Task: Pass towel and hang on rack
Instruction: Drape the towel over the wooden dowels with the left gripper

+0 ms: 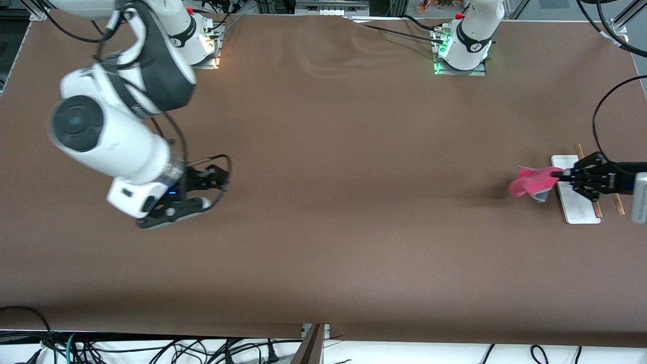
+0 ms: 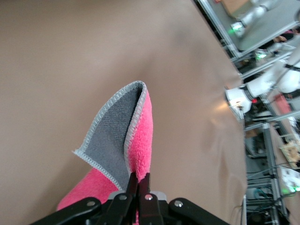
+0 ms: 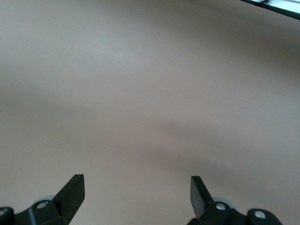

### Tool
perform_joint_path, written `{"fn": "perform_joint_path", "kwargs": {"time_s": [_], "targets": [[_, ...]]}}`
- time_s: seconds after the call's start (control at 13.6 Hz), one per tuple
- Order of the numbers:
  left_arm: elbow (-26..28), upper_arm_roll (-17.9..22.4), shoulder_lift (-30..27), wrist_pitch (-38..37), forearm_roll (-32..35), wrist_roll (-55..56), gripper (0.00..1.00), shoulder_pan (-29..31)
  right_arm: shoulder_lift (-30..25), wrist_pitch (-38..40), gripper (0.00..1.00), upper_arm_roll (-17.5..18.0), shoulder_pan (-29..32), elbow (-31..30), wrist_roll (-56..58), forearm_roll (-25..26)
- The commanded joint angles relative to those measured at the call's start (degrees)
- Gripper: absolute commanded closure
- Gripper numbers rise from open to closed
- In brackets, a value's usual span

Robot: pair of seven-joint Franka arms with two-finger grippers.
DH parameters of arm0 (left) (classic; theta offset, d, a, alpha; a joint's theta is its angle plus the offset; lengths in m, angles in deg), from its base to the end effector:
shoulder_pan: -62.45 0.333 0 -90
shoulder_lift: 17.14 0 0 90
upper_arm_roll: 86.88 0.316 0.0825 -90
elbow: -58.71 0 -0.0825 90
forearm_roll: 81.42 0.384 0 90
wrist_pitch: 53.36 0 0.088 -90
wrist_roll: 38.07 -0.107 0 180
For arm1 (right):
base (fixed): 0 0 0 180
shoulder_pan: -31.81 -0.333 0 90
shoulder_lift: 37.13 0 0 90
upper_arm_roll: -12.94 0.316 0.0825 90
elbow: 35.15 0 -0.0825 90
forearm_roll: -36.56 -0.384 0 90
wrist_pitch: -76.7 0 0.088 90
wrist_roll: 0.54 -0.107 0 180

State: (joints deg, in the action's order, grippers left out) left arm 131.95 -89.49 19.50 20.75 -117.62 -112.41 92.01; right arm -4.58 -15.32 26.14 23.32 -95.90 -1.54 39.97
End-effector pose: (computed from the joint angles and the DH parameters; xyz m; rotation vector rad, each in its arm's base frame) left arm 0.6207 0.2393 0.3715 2.0678 -0.8780 0.1658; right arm 0.6792 0.2126 0.5129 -3.0390 -0.5044 0.0329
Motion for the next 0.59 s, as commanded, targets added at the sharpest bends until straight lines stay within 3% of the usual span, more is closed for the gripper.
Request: {"fn": "perform_joint_path", "kwargs": {"time_s": [0.0,0.29,0.52], "targets": [[-3.55,3.65,1.34,-0.37,2.37,-3.51,1.00,0.93,-6.52,2.81,0.00,-2.29,4.08,-5.67,7.13,-0.25],[-3.37,7.61,3.36,1.21,3.24,-12.02,1.00,5.32,-12.15,4.65,0.00,-6.87,7.43,-10.52,14.61,0.19],[-3.72,11.12,3.53,4.89,3.25,-16.52,1.00,6.65,-15.93,5.97,0.00,-7.14,9.01,-14.56,13.91,0.36]]}}
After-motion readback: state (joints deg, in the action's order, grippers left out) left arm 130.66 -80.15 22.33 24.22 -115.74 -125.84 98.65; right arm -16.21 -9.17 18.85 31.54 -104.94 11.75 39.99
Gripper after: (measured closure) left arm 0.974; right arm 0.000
